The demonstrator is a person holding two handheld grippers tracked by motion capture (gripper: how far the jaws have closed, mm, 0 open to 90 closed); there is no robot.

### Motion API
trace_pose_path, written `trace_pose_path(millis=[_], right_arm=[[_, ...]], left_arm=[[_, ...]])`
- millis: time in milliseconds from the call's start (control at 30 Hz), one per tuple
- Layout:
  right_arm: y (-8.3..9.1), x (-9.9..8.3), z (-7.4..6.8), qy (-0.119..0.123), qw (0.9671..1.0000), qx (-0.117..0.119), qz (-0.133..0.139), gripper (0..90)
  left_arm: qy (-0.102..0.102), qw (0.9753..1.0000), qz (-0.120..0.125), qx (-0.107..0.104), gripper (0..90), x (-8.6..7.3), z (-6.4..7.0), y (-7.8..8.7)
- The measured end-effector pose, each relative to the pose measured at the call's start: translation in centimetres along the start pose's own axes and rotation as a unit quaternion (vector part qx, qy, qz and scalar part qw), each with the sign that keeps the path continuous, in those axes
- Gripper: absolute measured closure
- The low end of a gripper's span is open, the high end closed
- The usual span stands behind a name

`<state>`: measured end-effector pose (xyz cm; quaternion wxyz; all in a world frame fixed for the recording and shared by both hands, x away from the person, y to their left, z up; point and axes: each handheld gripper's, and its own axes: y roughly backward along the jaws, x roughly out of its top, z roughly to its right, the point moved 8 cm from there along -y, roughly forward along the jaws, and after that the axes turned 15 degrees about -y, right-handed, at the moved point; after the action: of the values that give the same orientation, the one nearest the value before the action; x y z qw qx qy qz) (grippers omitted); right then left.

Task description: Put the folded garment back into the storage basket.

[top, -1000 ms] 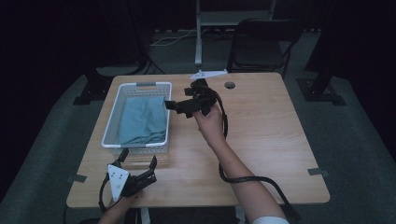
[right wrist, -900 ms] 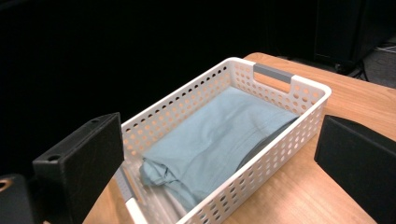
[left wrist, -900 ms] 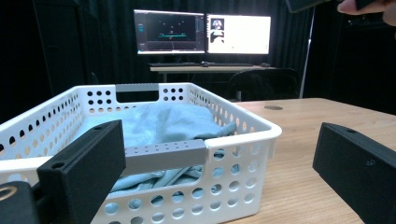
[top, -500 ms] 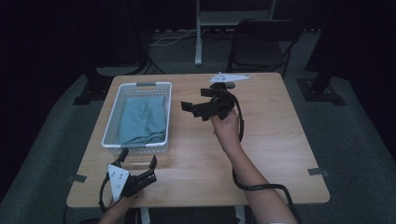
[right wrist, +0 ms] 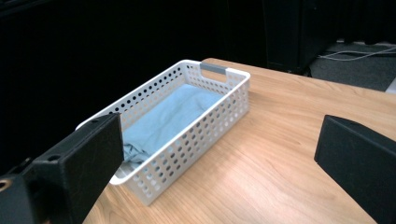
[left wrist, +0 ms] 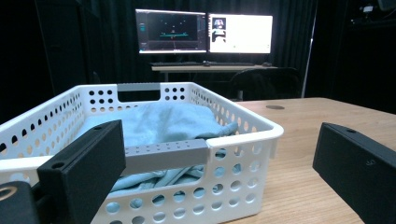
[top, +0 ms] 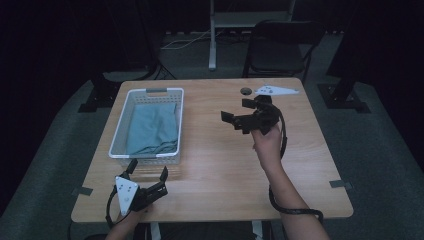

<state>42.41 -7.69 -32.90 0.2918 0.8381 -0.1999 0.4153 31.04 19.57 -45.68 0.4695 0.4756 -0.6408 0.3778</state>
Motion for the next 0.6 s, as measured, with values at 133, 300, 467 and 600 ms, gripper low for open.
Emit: trace_pose_path(millis=[133, 300, 467, 600], right_arm=[[1.1, -0.6, 1.3, -0.010, 0.9999, -0.005, 0.001, 1.7], [2.5, -0.8, 2.2, -0.013, 0.9998, -0.008, 0.015, 1.7], [4.0, -1.2, 2.9, -0.010, 0.9995, -0.011, 0.029, 1.6], [4.8, -1.7, 3.3, -0.011, 0.9993, -0.016, 0.032, 1.6]], left_arm=[[0.000, 1.0000, 0.000, -0.001, 3.8, 0.0, 0.0, 0.0], [-0.001, 1.0000, -0.003, -0.002, 3.8, 0.0, 0.0, -0.1], [-0.001, 1.0000, -0.002, -0.001, 3.9, 0.0, 0.0, 0.0], [-0.001, 1.0000, -0.005, -0.002, 3.8, -0.1, 0.0, -0.1]])
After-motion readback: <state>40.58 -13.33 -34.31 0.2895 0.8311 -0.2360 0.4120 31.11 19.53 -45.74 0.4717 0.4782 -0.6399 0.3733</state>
